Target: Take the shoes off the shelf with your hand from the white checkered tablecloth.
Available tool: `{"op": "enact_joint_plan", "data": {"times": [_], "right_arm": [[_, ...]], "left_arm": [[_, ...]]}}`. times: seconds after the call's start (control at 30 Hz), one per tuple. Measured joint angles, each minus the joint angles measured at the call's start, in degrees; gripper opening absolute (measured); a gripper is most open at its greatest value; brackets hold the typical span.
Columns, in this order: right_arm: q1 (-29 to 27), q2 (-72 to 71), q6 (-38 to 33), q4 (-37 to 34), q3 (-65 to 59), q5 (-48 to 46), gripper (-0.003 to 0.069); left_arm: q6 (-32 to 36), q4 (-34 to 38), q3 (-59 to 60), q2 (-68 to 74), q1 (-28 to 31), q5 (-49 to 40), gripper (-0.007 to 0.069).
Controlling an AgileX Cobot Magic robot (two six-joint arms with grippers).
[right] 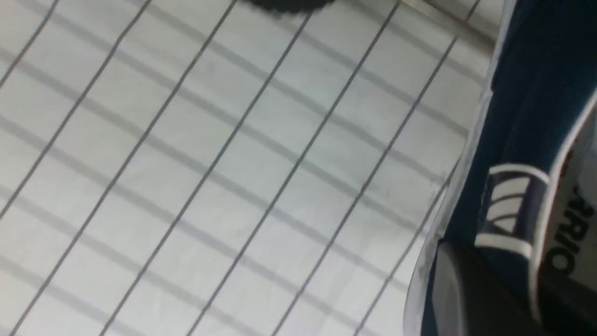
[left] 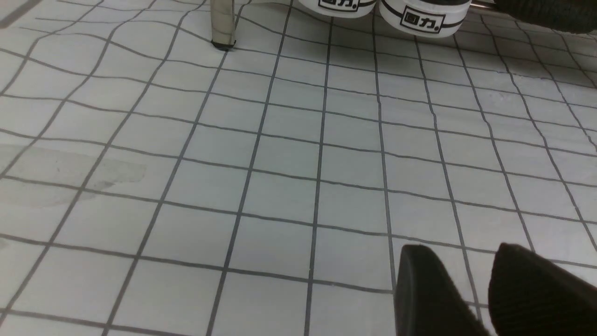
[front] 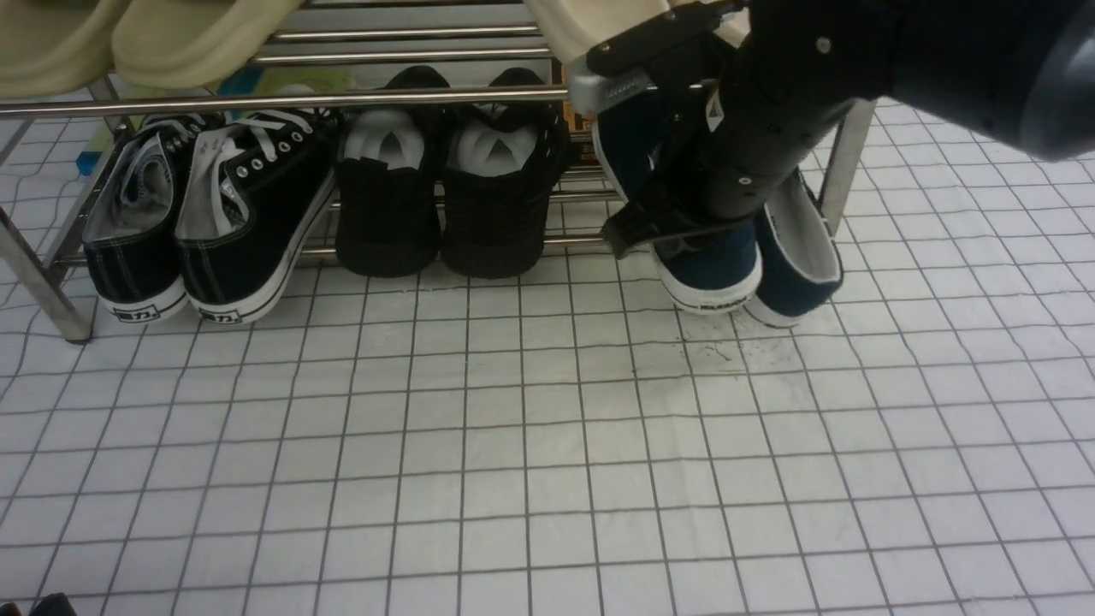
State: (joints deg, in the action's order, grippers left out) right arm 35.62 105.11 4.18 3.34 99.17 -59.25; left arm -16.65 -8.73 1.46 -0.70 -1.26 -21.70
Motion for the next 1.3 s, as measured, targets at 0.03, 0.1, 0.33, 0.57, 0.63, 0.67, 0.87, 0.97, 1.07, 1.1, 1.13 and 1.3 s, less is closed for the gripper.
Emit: {"op": "enact_joint_plan", "data": {"times": [0.03,0.1,0.33,0.57,0.63,0.67,0.87,0.97,1.07,1.1,1.13,1.3], "right_arm": [[0.1,-0.3,-0.2,-0.1,0.0,-0.3,0.005],[0.9,-1.5,-0.6,-1.4,0.0,-3.7,0.005],[2.8,-4.5,-0.9,-2.4,0.0,-12.3,0.005],[5.6,-8.7,-1.6,-5.0,-3.5,-12.7,0.0048],[6.3,-10.0,-1.6,-6.0,-5.1,-13.0,0.0048],[6.6,-11.9,-1.7,-6.9,-7.1,-13.0,0.0048],[7.5,-20.7,-0.9,-11.7,-16.3,-13.2,0.0048],[7.5,-24.7,0.2,-15.1,-20.8,-13.2,0.0048],[7.5,-26.9,0.3,-18.0,-24.1,-13.2,0.0048],[7.5,-28.0,0.3,-19.8,-26.6,-13.2,0.0048],[7.5,-28.6,0.3,-21.1,-28.4,-13.0,0.0048],[7.5,-29.1,0.5,-23.6,-35.3,-7.7,0.0047]], "left_arm": [[0.0,0.0,0.0,0.0,0.0,0.0,0.0239],[0.0,0.0,0.0,0.0,0.0,0.0,0.0239],[0.0,0.0,0.0,0.0,0.0,0.0,0.0239],[0.0,0.0,0.0,0.0,0.0,0.0,0.0239],[0.0,0.0,0.0,0.0,0.0,0.0,0.0239],[0.0,0.0,0.0,0.0,0.0,0.0,0.0239],[0.0,0.0,0.0,0.0,0.0,0.0,0.0239],[0.0,0.0,0.0,0.0,0.0,0.0,0.0239],[0.0,0.0,0.0,0.0,0.0,0.0,0.0239],[0.0,0.0,0.0,0.0,0.0,0.0,0.0239],[0.0,0.0,0.0,0.0,0.0,0.0,0.0239],[0.0,0.0,0.0,0.0,0.0,0.0,0.0239]]}}
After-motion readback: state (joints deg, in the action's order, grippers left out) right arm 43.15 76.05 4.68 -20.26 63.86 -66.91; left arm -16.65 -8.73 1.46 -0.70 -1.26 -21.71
